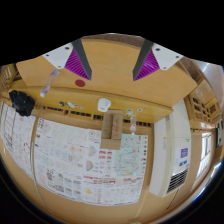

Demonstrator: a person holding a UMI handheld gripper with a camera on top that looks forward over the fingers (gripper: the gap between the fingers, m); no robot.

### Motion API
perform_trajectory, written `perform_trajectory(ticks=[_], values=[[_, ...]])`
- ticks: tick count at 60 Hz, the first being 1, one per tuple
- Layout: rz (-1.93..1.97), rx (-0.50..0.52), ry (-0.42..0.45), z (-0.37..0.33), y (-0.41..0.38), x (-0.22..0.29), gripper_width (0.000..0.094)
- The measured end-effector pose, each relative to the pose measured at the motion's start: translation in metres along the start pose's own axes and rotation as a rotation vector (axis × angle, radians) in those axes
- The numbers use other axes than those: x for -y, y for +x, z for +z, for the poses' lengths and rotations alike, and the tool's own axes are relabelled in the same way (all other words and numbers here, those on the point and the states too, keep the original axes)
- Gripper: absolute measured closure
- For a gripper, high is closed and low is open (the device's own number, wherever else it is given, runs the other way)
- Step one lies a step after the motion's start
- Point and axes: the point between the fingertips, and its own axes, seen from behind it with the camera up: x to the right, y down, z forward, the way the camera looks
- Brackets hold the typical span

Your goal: Pour water

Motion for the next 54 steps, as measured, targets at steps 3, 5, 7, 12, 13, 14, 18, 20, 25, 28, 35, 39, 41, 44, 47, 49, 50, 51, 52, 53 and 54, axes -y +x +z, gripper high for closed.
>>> perform_trajectory(ticks=[3, 5, 7, 12, 13, 14, 18, 20, 25, 28, 35, 39, 41, 44, 47, 49, 50, 51, 52, 53, 54], values=[[0.015, -0.017, -0.018, 0.001, 0.011, -0.008, 0.0087], [0.024, -0.021, -0.029, 0.004, 0.023, -0.015, 0.0087], [0.032, -0.026, -0.040, 0.008, 0.037, -0.025, 0.0089], [0.038, -0.044, -0.069, 0.023, 0.080, -0.059, 0.0090], [0.038, -0.048, -0.076, 0.028, 0.090, -0.067, 0.0088], [0.039, -0.053, -0.084, 0.032, 0.100, -0.075, 0.0087], [0.045, -0.079, -0.116, 0.050, 0.142, -0.107, 0.0090], [0.054, -0.097, -0.138, 0.059, 0.165, -0.123, 0.0088], [0.083, -0.137, -0.164, 0.085, 0.224, -0.154, 0.0087], [0.103, -0.158, -0.162, 0.104, 0.260, -0.166, 0.0083], [0.108, -0.214, -0.130, 0.156, 0.343, -0.177, 0.0076], [0.097, -0.235, -0.095, 0.190, 0.382, -0.172, 0.0078], [0.096, -0.239, -0.073, 0.207, 0.398, -0.168, 0.0075], [0.101, -0.243, -0.042, 0.231, 0.419, -0.160, 0.0075], [0.107, -0.250, -0.015, 0.255, 0.438, -0.153, 0.0074], [0.112, -0.252, -0.001, 0.271, 0.449, -0.149, 0.0077], [0.114, -0.253, 0.007, 0.278, 0.454, -0.147, 0.0076], [0.116, -0.254, 0.014, 0.285, 0.458, -0.144, 0.0083], [0.118, -0.254, 0.022, 0.292, 0.463, -0.143, 0.0090], [0.119, -0.253, 0.029, 0.299, 0.466, -0.141, 0.0097], [0.120, -0.251, 0.036, 0.305, 0.469, -0.139, 0.0108]])
